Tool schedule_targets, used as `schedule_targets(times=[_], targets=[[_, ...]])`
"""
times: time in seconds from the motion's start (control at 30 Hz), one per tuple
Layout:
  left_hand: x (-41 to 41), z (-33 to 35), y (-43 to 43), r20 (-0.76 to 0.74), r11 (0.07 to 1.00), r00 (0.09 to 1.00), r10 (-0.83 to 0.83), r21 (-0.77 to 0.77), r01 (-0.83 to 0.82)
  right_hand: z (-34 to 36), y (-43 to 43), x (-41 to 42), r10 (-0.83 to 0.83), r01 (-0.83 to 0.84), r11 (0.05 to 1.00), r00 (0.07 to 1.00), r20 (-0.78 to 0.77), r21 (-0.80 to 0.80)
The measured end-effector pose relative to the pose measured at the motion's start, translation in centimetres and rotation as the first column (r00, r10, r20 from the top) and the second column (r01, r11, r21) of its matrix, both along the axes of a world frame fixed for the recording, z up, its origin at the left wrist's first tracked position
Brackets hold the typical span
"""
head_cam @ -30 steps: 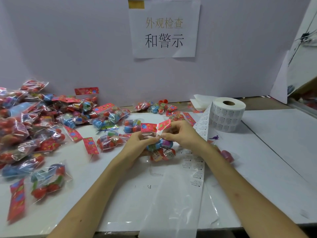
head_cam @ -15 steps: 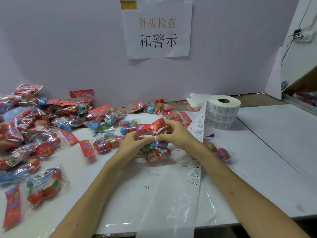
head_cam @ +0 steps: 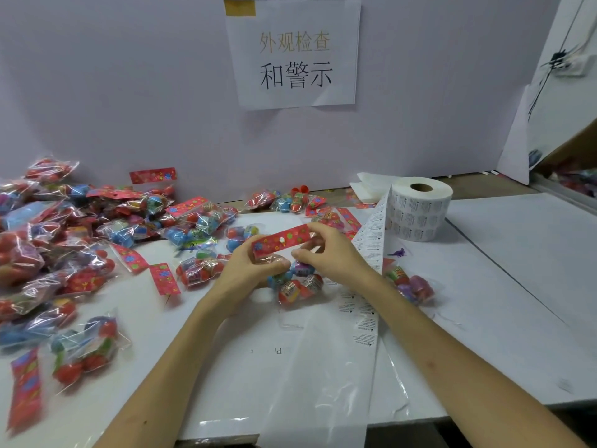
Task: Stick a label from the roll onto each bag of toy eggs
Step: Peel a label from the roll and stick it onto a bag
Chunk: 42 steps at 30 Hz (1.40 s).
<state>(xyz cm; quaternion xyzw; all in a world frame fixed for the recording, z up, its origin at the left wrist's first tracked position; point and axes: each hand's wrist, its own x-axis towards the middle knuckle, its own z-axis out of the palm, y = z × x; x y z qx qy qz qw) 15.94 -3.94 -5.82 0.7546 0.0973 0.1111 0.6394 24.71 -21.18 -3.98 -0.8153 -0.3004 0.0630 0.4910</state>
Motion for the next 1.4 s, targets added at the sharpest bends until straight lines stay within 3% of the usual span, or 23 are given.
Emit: schedule_targets(times=[0.13,0.23,0.3,0.37,0.47,0.63,0.73,0.8,0.87,0.97,1.07,1.17,1.3,1.4], targets=[[0.1,-0.1,0.5,0.037,0.984,0.985,0.166,0.066,-0.168,1.0,-1.2,1.7,-0.182,0.176,0.983,0.971,0.155,0.053],[0.1,0.1,0.4,0.082,0.930,0.963,0.257,0.252,-0.270,1.3,-2.9,3.0,-0.482,0.481,0.873,0.824,0.299,0.082],[0.2,0.1,0.3,0.117,0.898,0.948,0.296,0.304,-0.318,1.3,-3.6,3.3,-0.611,0.608,0.786,0.734,0.295,0.114],[0.2,0.3,0.2,0.135,0.880,0.943,0.305,0.339,-0.333,1.3,-4.0,3.5,-0.650,0.635,0.759,0.724,0.233,0.146],[0.0,0.4,-0.1,0.155,0.861,0.945,0.287,0.391,-0.326,1.4,-4.1,3.7,-0.607,0.593,0.766,0.794,-0.022,0.247],[-0.4,0.8,-0.4,0.345,0.727,0.866,0.363,0.477,-0.494,1.5,-3.3,3.4,-0.531,0.630,0.708,0.773,-0.347,0.321],[-0.7,1.4,-0.6,0.445,0.743,0.825,0.350,0.405,-0.533,1.7,-2.9,3.2,-0.324,0.526,0.798,0.786,-0.527,0.294],[-0.7,1.7,-0.8,0.425,0.828,0.850,0.310,0.319,-0.461,1.7,-2.6,2.7,-0.178,0.348,0.909,0.822,-0.542,0.228],[-0.7,1.9,-1.2,0.307,0.944,0.925,0.226,0.164,-0.285,1.5,-2.4,2.4,-0.068,0.218,0.951,0.840,-0.538,0.221],[-0.5,1.9,-1.6,0.133,0.991,0.990,0.056,-0.124,-0.040,1.7,-2.3,2.4,0.034,0.198,0.908,0.843,-0.537,0.368],[-0.6,1.9,-1.3,0.059,0.968,0.998,-0.036,-0.246,0.049,2.2,-2.7,2.8,0.200,0.204,0.798,0.798,-0.568,0.567],[-0.7,2.1,-1.1,-0.015,0.931,0.990,-0.140,-0.343,0.126,2.4,-2.9,2.7,0.324,0.181,0.728,0.759,-0.565,0.661],[-0.8,2.3,-1.6,-0.081,0.899,0.962,-0.260,-0.383,0.211,2.4,-2.3,2.0,0.314,0.158,0.751,0.768,-0.558,0.641],[-0.5,1.9,-1.9,-0.043,0.919,0.978,-0.205,-0.353,0.177,1.8,-1.7,1.7,0.018,0.255,0.823,0.881,-0.472,0.508]])
